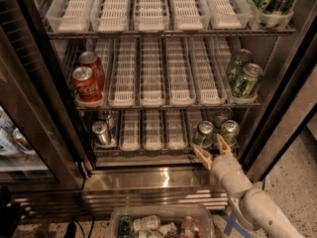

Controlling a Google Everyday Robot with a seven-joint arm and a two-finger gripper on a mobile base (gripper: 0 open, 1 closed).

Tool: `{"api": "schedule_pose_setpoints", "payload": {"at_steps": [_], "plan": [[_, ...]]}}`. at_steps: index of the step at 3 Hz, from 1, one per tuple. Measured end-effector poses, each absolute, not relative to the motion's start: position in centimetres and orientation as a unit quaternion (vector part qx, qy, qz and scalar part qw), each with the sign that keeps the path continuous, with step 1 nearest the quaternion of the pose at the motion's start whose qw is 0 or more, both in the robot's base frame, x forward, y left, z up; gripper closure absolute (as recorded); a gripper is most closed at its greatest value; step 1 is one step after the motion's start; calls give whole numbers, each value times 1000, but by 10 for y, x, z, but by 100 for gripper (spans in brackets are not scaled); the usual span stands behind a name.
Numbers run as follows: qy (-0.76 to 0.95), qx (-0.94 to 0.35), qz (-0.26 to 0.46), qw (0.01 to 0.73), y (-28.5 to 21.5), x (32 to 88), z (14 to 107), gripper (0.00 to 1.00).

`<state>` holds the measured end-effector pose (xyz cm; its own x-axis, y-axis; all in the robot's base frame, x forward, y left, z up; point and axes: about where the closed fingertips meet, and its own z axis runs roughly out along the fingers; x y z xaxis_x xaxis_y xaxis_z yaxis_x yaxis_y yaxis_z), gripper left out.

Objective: Pick green can from bottom shelf of fridge

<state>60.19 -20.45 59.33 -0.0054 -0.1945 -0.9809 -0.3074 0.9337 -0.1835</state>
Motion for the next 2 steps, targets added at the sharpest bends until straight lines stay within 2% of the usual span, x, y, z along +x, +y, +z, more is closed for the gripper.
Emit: {"api": "schedule_pose_setpoints", "payload": {"at_steps": [2], "plan": [[703,-162,40,691,-202,615,594,30]]}}
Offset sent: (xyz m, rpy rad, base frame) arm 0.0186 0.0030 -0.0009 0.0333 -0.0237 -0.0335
